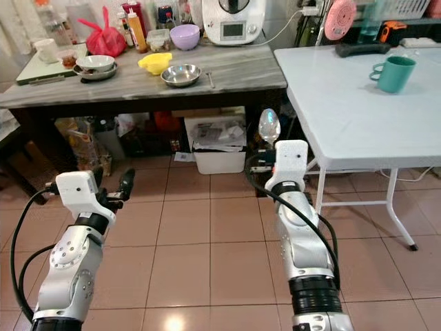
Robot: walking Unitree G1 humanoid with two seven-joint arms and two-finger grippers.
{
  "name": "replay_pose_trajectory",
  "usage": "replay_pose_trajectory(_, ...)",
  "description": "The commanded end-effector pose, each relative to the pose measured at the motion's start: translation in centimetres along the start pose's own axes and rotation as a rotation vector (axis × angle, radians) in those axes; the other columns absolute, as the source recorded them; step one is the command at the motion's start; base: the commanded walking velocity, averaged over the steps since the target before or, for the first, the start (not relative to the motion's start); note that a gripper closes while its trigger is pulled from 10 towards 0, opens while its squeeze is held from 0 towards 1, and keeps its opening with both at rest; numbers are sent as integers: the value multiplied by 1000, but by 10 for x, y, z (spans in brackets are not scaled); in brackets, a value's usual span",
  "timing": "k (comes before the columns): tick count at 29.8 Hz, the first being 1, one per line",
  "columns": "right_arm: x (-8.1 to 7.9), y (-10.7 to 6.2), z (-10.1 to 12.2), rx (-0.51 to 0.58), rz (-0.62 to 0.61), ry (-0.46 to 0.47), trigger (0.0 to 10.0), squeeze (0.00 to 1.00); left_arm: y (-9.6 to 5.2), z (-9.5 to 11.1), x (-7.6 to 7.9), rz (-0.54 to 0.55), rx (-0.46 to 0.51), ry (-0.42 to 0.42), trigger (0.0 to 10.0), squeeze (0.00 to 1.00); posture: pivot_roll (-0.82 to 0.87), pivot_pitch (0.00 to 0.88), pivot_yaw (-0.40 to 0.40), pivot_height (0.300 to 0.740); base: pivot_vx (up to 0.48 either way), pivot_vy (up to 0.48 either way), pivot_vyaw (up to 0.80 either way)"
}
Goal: Setting the table
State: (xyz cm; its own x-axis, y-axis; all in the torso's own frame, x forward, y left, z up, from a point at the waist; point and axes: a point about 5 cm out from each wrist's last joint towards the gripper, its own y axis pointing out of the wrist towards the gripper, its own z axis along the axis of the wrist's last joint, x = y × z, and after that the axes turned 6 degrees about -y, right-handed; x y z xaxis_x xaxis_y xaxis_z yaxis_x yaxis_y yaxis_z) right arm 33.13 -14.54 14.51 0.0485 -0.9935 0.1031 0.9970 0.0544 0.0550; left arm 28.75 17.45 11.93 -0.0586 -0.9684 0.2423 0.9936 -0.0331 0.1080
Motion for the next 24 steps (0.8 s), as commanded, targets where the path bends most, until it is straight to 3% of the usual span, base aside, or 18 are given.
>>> replay_pose_trajectory(1,-6,3,9,34,23,7,10000,0,0,5,-3,1,20,2,10000,0,-114,26,66,740,0,0,0)
replay_pose_trajectory(8,-5,3,9,37,22,3,10000,0,-1,5,-4,1,20,14,10000,0,-116,28,67,740,0,0,0)
replay_pose_trajectory(24,-7,3,10,43,25,-5,10000,0,-1,4,-2,-15,19,9,10000,0,-119,28,68,740,304,0,0)
